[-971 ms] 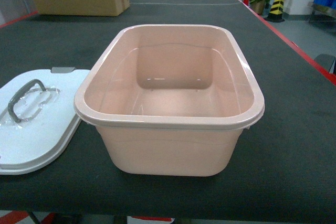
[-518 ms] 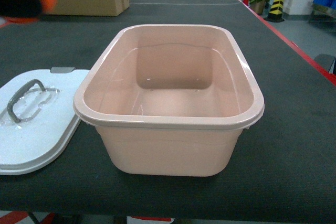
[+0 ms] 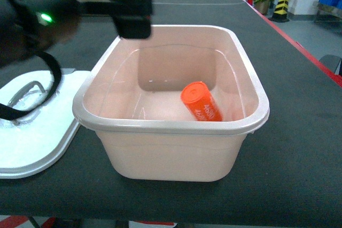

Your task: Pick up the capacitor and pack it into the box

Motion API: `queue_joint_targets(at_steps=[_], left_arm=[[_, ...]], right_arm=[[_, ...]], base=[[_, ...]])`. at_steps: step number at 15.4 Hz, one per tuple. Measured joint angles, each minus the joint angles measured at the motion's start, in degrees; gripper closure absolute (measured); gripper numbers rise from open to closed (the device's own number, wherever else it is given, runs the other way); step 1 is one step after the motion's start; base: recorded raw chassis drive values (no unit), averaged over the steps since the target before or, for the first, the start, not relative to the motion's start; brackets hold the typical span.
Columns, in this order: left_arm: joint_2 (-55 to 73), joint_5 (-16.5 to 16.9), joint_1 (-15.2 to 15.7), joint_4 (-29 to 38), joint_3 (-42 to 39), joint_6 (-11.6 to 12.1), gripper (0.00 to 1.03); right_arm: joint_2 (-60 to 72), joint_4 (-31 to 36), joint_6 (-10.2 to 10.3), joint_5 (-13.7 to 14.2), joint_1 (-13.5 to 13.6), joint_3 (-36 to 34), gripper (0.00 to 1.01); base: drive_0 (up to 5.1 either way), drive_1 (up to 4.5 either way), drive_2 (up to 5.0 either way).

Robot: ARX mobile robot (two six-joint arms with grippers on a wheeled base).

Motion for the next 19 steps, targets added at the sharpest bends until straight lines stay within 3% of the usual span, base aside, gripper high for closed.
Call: queue_joint_targets(at_steps=[3, 4, 5, 7, 10, 12, 15, 19], left_arm=[[-8.41, 5.03, 12.83, -0.02, -6.40, 0.24, 0.05], [-7.58, 7.91, 19.96, 1.16, -9.03, 0.61, 0.05], [-4.92, 9.51, 24.24, 3.37, -9.79, 0.59, 0.05], [1.62, 11.78, 29.18, 7.21, -9.11, 0.70, 0.05], [17.79, 14.99, 31.89, 7.10, -1.01, 2.12, 0.05], [26.36, 16.55, 31.89, 3.87, 4.96, 2.69, 0.05], [34.23, 15.06, 31.52, 3.34, 10.32, 4.74, 0.05], [34.73, 15.06, 31.82, 2.51, 11.50, 5.55, 0.48]], right_arm=[[0.00, 0.00, 0.00, 0.00, 0.00, 0.00, 0.03], [0.00, 0.00, 0.00, 0.02, 0.00, 0.00, 0.03], [0.00, 0.00, 0.00, 0.00, 0.00, 0.00, 0.03], [0.00, 0.00, 0.00, 0.00, 0.00, 0.00, 0.03], [0.00, 0.00, 0.00, 0.00, 0.00, 0.00, 0.03], [0.00, 0.00, 0.00, 0.00, 0.00, 0.00, 0.03], [0.00, 0.00, 0.00, 0.00, 0.00, 0.00, 0.03], [0.00, -0.02, 0.00, 0.00, 0.00, 0.00, 0.03]], base=[[0.0, 0.00, 0.0], [0.0, 0.00, 0.0], [0.0, 0.00, 0.0], [0.0, 0.00, 0.0], [0.0, 0.00, 0.0], [0.0, 0.00, 0.0], [0.0, 0.00, 0.0], [0.0, 0.00, 0.0]])
